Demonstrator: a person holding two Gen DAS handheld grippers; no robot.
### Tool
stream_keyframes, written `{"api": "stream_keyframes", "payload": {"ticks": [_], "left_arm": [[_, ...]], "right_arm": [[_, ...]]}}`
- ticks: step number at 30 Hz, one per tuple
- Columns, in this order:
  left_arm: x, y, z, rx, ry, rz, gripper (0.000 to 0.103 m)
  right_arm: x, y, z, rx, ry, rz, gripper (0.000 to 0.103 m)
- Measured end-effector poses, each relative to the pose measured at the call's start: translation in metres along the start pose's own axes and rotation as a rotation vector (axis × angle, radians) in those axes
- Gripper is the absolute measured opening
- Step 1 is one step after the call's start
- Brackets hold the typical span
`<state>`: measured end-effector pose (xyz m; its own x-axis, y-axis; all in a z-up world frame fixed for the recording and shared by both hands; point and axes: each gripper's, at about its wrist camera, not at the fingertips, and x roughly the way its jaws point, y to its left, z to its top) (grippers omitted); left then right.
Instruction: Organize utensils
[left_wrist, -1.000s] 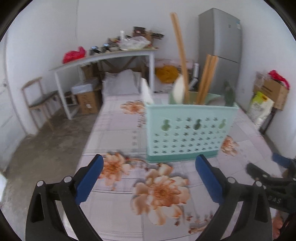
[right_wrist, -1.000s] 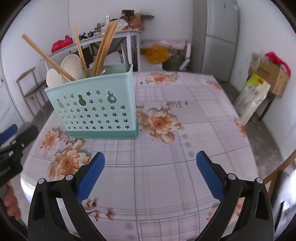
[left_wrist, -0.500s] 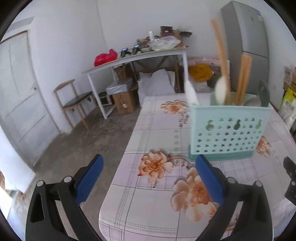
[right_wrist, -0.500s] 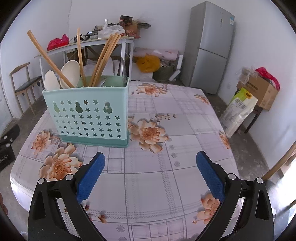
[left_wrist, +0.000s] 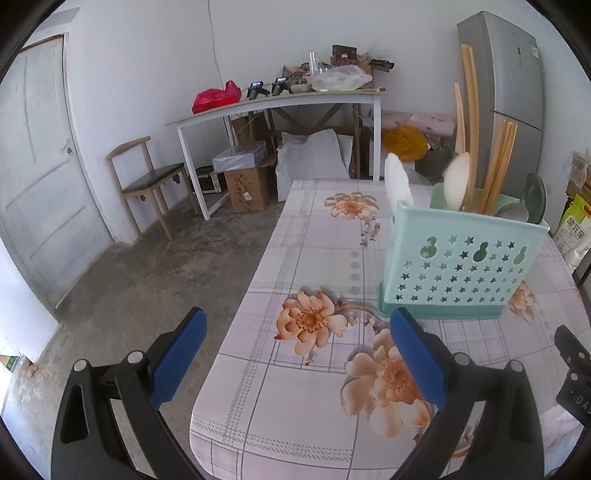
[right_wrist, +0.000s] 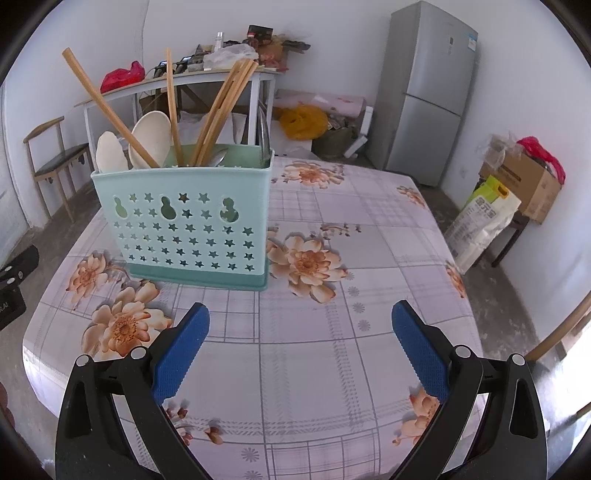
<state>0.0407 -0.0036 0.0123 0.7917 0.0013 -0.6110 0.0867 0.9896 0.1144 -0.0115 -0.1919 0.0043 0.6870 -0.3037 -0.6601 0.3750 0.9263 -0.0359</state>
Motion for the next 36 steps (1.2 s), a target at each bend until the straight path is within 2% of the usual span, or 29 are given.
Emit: {"api": "stream_keyframes", "payload": {"ticks": [36], "left_arm": [[0.0086, -0.0071, -0.001, 0.03, 0.036, -0.02, 0.097]], "right_arm": [[0.0017, -0.0004, 0.0004, 0.006, 0.007, 0.009, 0.095]]}}
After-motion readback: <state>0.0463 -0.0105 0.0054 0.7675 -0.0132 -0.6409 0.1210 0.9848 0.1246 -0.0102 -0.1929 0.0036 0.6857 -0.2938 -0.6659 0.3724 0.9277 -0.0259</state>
